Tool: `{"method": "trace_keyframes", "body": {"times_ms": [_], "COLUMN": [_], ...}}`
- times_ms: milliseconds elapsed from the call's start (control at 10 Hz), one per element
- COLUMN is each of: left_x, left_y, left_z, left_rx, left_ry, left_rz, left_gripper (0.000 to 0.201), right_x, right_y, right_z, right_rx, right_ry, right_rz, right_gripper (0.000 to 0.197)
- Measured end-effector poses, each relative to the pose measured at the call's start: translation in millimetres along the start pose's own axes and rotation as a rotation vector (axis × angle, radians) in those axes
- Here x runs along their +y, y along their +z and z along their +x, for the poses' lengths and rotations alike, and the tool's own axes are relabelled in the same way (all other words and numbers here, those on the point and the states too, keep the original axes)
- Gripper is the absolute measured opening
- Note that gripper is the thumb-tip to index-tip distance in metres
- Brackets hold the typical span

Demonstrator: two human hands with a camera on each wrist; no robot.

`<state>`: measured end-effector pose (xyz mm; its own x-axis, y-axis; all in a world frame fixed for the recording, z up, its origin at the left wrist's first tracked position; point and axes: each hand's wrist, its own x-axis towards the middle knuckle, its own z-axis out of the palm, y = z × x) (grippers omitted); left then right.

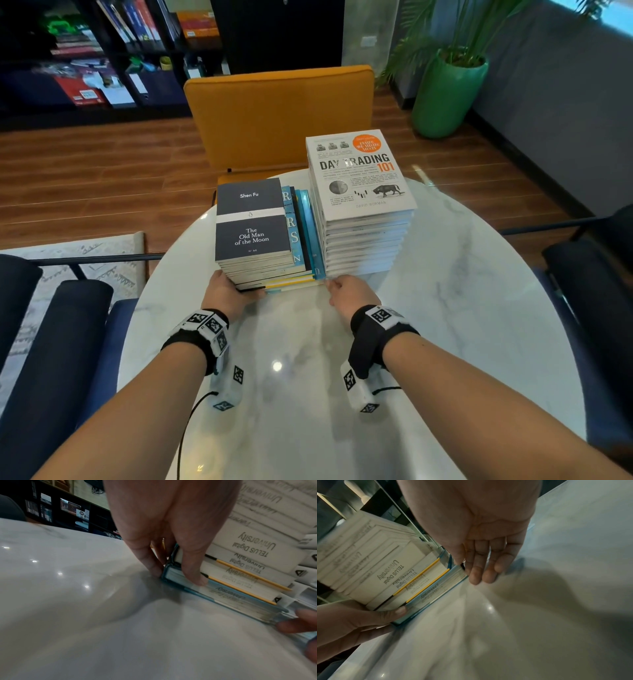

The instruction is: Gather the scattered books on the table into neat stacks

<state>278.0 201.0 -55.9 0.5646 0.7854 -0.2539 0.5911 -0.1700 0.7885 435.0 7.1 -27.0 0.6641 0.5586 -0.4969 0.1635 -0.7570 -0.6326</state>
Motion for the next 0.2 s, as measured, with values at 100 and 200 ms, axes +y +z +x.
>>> {"method": "trace_keyframes", "body": {"times_ms": [100, 200], "left_x": [4, 3], "left_y": [0, -3], "left_z": [-7, -16], "left_rx": [0.006, 0.011], "left_ry": [0.008, -0.055], "left_rz": [0.090, 0.123], "left_gripper": [0.044, 0.071], "right_x": [8, 21], "right_y": [-13, -26], "right_z": [-11, -24], "right_rx": [-0.004, 0.016], "right_ry": [0.030, 0.027], "right_rz": [-0.040, -0.047], "right_gripper": [0.037, 0.037]}}
